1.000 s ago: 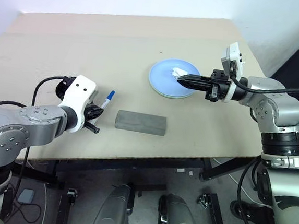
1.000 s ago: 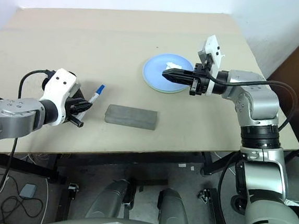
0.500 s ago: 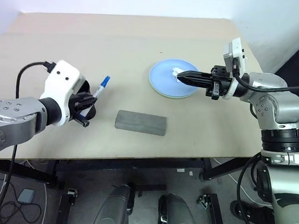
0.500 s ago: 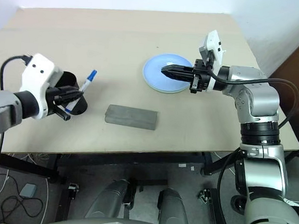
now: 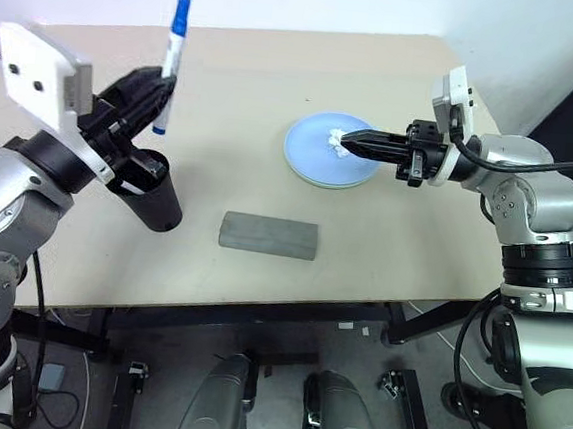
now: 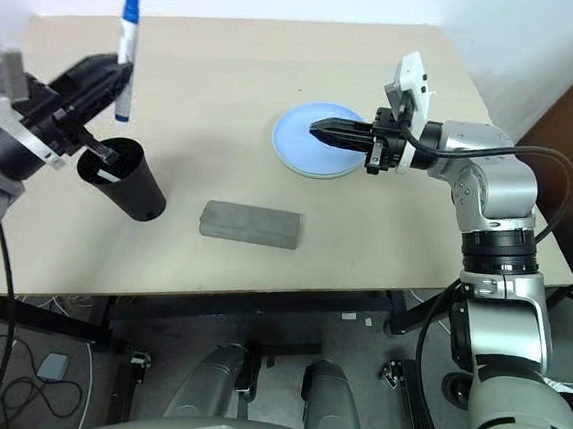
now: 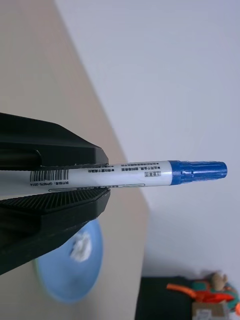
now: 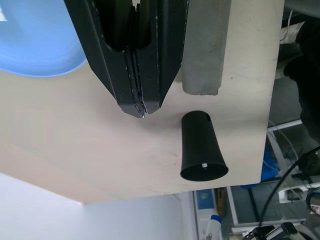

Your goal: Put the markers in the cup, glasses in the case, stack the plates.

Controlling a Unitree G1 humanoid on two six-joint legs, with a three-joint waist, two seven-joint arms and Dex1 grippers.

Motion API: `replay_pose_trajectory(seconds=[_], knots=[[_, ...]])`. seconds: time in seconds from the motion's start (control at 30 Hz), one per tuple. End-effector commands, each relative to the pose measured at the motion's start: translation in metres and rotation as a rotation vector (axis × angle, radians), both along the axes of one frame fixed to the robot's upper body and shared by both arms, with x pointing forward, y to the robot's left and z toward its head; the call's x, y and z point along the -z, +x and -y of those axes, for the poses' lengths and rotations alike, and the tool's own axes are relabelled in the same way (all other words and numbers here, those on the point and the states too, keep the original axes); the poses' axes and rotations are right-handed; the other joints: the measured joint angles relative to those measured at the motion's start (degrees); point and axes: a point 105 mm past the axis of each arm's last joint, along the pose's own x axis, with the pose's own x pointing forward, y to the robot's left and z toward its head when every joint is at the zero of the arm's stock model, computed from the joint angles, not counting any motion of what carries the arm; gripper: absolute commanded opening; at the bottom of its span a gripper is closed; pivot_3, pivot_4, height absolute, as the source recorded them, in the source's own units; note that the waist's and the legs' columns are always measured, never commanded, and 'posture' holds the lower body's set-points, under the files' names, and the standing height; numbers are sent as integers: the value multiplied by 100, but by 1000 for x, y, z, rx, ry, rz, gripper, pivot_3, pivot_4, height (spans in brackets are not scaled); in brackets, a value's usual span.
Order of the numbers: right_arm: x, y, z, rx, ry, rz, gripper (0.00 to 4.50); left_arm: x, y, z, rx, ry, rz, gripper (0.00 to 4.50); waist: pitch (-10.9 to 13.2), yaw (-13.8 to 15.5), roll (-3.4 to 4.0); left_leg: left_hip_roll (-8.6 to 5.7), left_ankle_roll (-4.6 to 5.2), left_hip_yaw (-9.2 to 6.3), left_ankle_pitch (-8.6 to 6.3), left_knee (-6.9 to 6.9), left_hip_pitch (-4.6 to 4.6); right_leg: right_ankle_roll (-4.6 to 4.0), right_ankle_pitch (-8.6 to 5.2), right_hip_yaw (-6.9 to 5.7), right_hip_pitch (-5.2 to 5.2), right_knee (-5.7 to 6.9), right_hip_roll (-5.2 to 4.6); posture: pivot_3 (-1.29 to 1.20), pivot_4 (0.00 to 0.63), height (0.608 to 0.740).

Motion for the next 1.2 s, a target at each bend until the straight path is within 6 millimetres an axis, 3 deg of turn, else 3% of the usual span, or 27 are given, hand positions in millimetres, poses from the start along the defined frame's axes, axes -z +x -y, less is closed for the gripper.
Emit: replay_pose_trajectory(seconds=[0.03, 0.43, 0.93, 0.97, 1.2], knots=[[-18, -6, 3, -4, 30, 74, 0, -6, -5, -12, -60, -1, 116, 258, 0, -4, 0, 1, 1, 1, -1, 0, 1, 1, 0, 1, 0, 0, 0, 0, 150, 712], [-14, -7, 4, 14, 23, 90, 0, 30, -2, -35, -126, -35, 88, 258, 0, -3, 0, 4, 12, 10, -7, 8, 0, 9, 5, 7, 0, 0, 0, 0, 150, 712], [-13, -3, 2, 17, 19, 97, 0, 46, -11, -48, -134, -115, 55, 258, 0, -14, 0, 7, 17, 20, -11, 8, 1, 10, 6, 14, -4, 0, -1, 0, 150, 712], [-13, -3, 2, 17, 20, 97, 0, 47, -11, -49, -137, -115, 52, 971, 0, -14, 0, 7, 17, 21, -11, 8, 1, 10, 5, 14, -4, -1, -1, 0, 150, 712], [-13, -2, 1, 18, 15, 102, 0, 49, -13, -50, -149, -98, 49, 3368, 0, -15, 0, 9, 19, 24, -12, 8, 1, 10, 6, 16, -5, -1, -1, 0, 150, 712]])
